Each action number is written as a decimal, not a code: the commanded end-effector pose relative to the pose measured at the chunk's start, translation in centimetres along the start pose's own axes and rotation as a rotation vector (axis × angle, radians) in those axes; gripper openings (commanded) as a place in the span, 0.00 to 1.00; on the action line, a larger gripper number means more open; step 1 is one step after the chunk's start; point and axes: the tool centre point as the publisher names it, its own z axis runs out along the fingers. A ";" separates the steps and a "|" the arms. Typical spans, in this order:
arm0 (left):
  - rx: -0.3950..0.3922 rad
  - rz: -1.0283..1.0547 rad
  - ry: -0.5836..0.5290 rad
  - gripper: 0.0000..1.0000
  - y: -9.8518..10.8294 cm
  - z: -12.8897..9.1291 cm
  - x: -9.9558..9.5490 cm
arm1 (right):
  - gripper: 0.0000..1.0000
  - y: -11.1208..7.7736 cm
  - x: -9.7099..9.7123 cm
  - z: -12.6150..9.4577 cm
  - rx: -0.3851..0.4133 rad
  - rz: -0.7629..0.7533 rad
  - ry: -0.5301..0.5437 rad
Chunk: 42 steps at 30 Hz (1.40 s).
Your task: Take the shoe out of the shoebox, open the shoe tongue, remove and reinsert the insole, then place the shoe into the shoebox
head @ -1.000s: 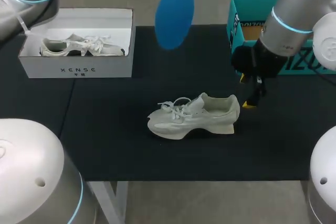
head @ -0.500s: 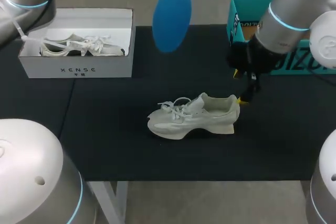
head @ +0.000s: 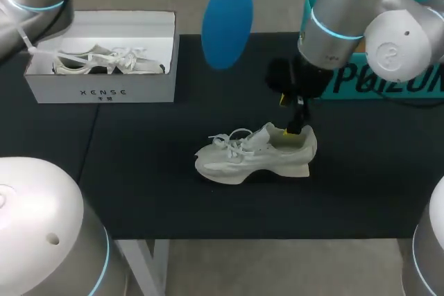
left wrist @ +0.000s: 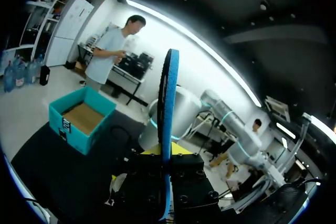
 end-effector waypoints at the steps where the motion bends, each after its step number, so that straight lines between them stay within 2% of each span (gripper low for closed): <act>1: -0.001 0.000 0.000 0.00 0.0 0.0 -0.1 | 1.00 0.8 -0.9 3.1 0.007 -0.007 0.018; 11: -0.001 0.000 0.000 0.00 0.0 0.0 -0.1 | 1.00 -1.0 -1.3 5.4 0.028 -0.008 0.019; 19: -0.001 0.000 0.000 0.00 0.0 0.0 -0.1 | 1.00 -1.7 -1.5 7.8 0.038 -0.024 0.071; 20: -0.001 0.000 0.000 0.00 0.0 0.0 -0.1 | 0.71 -1.7 -1.6 8.0 0.041 -0.027 0.076; 21: -0.001 0.000 0.000 0.00 0.0 0.0 -0.1 | 0.24 -1.8 -1.6 8.3 0.046 -0.030 0.080; 22: -0.001 0.000 0.000 0.00 0.0 0.0 -0.1 | 0.00 -1.8 -1.6 8.5 0.043 -0.037 0.093; 31: -0.001 0.000 0.000 0.00 0.0 0.0 -0.1 | 0.00 -2.1 -1.7 8.6 0.050 -0.038 0.103; 42: -0.001 0.000 0.000 0.00 0.0 0.0 -0.1 | 0.00 -2.4 -1.7 5.5 0.041 -0.026 0.044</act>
